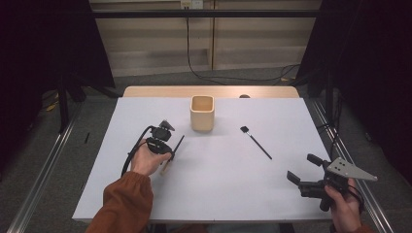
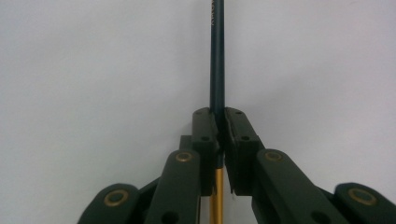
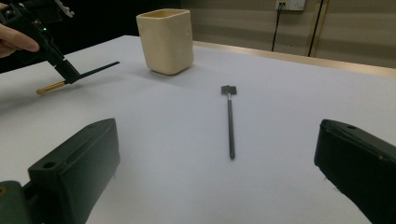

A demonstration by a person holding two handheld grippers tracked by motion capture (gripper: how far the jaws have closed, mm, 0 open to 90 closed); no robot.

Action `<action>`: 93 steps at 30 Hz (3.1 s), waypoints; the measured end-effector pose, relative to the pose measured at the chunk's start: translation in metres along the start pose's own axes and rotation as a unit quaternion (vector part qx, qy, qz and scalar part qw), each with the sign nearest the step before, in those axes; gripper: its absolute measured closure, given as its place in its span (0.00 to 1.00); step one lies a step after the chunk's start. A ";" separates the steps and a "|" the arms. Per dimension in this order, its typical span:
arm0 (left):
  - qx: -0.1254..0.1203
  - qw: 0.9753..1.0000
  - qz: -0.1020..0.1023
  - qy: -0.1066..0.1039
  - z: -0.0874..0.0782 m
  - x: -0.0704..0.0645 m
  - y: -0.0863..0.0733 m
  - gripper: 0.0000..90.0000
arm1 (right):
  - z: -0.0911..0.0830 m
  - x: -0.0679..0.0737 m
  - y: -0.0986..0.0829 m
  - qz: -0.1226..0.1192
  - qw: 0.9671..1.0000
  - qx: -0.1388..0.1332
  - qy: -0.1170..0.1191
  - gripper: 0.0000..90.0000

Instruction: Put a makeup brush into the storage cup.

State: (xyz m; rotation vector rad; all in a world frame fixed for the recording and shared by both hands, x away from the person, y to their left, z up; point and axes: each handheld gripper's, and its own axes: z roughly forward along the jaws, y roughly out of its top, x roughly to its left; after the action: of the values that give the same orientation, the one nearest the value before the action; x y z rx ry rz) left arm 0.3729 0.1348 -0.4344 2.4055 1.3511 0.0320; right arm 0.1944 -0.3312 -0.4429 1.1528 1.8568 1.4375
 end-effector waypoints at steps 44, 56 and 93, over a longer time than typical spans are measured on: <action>-0.390 0.917 0.049 -0.067 -0.047 0.003 -0.035 0.93 | -0.003 0.001 0.000 0.008 1.000 -0.010 -0.003 0.00; -0.412 0.904 0.062 -0.094 -0.056 -0.002 -0.041 0.93 | -0.003 0.000 0.000 0.013 1.000 -0.014 -0.003 0.00; -0.395 0.889 0.155 -0.173 -0.062 -0.070 -0.022 0.93 | -0.003 0.001 0.000 0.012 1.000 -0.014 -0.001 0.00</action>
State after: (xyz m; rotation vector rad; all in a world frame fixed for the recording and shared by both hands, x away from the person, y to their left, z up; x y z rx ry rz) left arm 0.3048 0.1065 -0.3725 1.7746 0.6001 0.1905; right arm 0.1914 -0.3323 -0.4423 1.1661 1.8214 1.4708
